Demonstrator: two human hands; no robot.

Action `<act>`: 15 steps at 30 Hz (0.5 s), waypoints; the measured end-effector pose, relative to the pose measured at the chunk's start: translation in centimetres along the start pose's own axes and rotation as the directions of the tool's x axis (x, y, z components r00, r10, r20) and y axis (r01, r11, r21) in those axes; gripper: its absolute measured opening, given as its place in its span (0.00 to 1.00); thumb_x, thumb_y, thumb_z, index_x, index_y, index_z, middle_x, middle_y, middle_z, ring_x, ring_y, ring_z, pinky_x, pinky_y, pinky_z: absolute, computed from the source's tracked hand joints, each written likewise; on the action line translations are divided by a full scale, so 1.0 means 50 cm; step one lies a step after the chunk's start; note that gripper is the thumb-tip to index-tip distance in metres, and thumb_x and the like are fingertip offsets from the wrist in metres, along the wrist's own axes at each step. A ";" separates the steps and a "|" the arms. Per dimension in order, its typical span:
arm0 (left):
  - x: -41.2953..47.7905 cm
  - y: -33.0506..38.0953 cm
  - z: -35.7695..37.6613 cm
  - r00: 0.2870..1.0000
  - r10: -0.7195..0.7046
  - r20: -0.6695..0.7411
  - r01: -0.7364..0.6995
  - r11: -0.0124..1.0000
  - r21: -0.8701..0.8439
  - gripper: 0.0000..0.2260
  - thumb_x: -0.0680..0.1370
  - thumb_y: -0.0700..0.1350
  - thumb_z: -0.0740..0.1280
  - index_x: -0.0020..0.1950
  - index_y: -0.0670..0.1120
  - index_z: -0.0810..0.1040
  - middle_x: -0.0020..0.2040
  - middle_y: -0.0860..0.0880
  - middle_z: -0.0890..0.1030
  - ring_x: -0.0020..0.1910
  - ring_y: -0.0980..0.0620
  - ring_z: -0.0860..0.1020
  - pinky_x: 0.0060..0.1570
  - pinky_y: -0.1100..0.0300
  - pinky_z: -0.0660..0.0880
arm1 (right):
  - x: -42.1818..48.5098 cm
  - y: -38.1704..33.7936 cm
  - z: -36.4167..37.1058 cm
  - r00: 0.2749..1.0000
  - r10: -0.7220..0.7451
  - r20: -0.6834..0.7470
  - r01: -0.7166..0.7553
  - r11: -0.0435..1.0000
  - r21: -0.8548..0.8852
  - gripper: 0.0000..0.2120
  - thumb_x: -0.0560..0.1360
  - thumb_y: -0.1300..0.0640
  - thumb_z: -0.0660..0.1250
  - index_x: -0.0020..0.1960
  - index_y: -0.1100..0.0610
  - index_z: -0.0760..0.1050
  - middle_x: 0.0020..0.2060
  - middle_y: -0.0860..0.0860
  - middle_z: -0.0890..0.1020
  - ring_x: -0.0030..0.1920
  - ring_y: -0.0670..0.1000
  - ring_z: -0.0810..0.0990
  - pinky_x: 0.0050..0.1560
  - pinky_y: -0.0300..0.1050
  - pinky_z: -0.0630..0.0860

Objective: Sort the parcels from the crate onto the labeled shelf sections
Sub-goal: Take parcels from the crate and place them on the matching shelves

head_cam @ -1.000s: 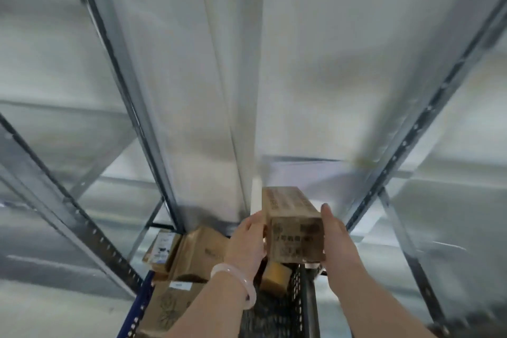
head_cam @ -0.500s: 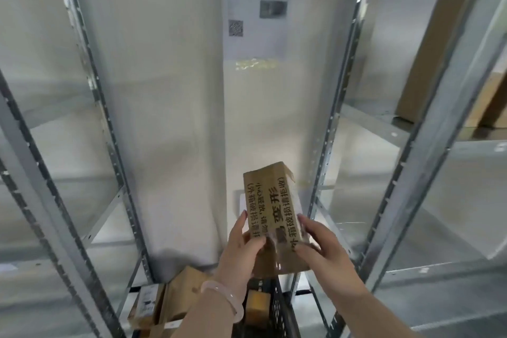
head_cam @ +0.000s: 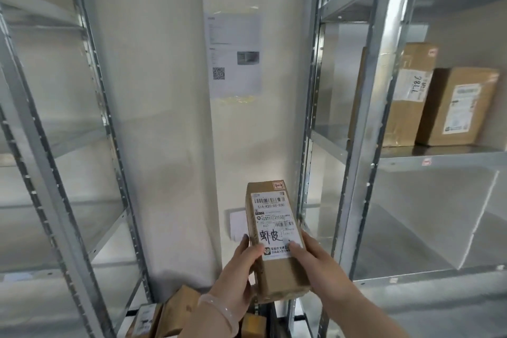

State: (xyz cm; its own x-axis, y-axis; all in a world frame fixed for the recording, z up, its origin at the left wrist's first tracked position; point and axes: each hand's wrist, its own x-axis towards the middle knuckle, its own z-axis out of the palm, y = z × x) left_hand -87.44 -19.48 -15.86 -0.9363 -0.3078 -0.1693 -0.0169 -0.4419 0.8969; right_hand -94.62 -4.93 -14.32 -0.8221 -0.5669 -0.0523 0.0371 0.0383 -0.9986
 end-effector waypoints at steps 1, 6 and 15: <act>-0.004 -0.003 0.014 1.000 0.011 -0.008 -0.010 0.999 0.040 0.14 0.80 0.49 0.65 0.66 0.56 0.75 0.54 0.50 0.85 0.60 0.47 0.78 0.60 0.41 0.76 | -0.009 0.002 -0.015 1.000 -0.018 -0.001 0.018 1.000 -0.018 0.17 0.77 0.44 0.65 0.65 0.33 0.70 0.53 0.39 0.83 0.54 0.46 0.83 0.57 0.49 0.79; -0.024 -0.021 0.079 0.999 0.039 -0.033 -0.034 0.991 0.131 0.17 0.77 0.47 0.70 0.65 0.57 0.75 0.56 0.49 0.84 0.59 0.44 0.80 0.57 0.37 0.77 | -0.063 -0.018 -0.072 0.995 -0.086 0.059 0.088 0.995 -0.046 0.17 0.77 0.45 0.66 0.62 0.29 0.67 0.55 0.35 0.81 0.48 0.37 0.82 0.41 0.31 0.77; -0.043 -0.031 0.134 0.984 0.154 0.087 -0.161 0.984 0.077 0.33 0.70 0.40 0.71 0.73 0.56 0.67 0.62 0.45 0.82 0.60 0.41 0.80 0.62 0.39 0.74 | -0.079 -0.034 -0.135 0.983 -0.168 0.072 0.164 0.985 0.059 0.29 0.72 0.46 0.69 0.71 0.40 0.67 0.56 0.35 0.81 0.56 0.43 0.82 0.60 0.48 0.78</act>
State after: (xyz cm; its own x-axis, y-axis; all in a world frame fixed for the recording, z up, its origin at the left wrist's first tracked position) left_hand -87.75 -12.49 -14.15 -0.9546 -0.2977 0.0071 0.1069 -0.3203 0.9413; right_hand -95.26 2.79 -12.34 -0.7737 -0.6230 0.1153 -0.0643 -0.1038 -0.9925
